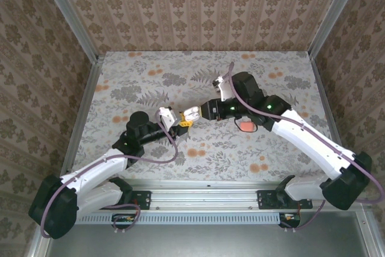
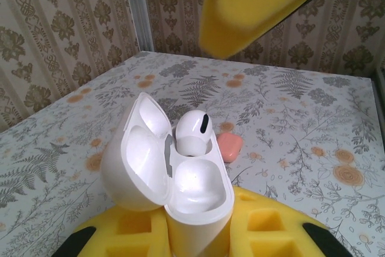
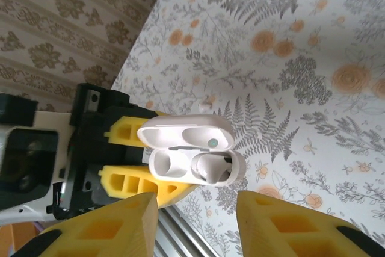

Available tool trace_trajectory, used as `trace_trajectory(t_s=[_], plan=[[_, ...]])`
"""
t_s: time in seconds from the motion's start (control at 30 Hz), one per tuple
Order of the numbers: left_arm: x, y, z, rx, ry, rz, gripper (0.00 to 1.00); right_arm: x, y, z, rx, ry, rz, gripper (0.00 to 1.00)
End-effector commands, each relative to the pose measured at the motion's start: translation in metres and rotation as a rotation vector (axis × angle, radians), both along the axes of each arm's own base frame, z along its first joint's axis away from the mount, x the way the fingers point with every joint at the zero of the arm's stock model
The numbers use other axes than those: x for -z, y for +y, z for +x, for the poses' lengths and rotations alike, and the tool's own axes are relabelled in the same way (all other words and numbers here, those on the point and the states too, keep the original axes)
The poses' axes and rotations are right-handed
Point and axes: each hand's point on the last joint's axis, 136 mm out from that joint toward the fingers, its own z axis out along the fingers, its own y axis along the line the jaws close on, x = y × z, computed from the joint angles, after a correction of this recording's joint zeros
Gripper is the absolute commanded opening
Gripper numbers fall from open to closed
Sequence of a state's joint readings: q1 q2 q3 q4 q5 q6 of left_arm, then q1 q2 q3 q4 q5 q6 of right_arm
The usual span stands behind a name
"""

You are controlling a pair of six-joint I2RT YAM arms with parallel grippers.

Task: Insert the wireless bluetooth earbuds into the charging case

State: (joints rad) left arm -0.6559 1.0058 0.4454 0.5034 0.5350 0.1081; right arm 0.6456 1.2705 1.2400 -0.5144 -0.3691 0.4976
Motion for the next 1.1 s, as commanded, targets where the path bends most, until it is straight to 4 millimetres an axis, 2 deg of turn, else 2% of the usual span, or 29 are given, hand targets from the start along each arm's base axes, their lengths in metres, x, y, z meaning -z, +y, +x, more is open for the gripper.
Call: trace_trajectory(t_s=[0.0,0.27,0.4,0.63,0.8,0.9,0.93,1.07], plan=[[-0.028,0.004,0.011,-0.049,-0.027,-0.044,0.04,-0.010,-0.013,0.004,0.065,-0.051,-0.005,0.42],[-0.030,0.022,0.023,-0.114,0.002,-0.042,0.04,-0.002,-0.025,0.004,0.124,-0.040,-0.036,0.44],[-0.035,0.034,0.030,-0.138,0.020,-0.066,0.04,0.003,-0.024,0.006,0.136,-0.020,-0.042,0.45],[-0.038,0.048,0.038,-0.177,0.047,-0.087,0.04,0.014,-0.010,0.011,0.117,0.038,-0.044,0.44],[-0.038,0.066,0.054,-0.257,0.099,-0.098,0.04,0.025,0.001,0.013,0.102,0.070,-0.081,0.44],[-0.034,0.080,0.067,-0.336,0.155,-0.088,0.03,0.032,0.012,0.014,0.085,0.080,-0.103,0.43],[-0.033,0.086,0.072,-0.365,0.171,-0.087,0.03,0.041,0.017,0.016,0.086,0.096,-0.125,0.43],[-0.028,0.113,0.089,-0.499,0.252,-0.096,0.03,0.055,0.031,0.019,0.087,0.111,-0.206,0.43]])
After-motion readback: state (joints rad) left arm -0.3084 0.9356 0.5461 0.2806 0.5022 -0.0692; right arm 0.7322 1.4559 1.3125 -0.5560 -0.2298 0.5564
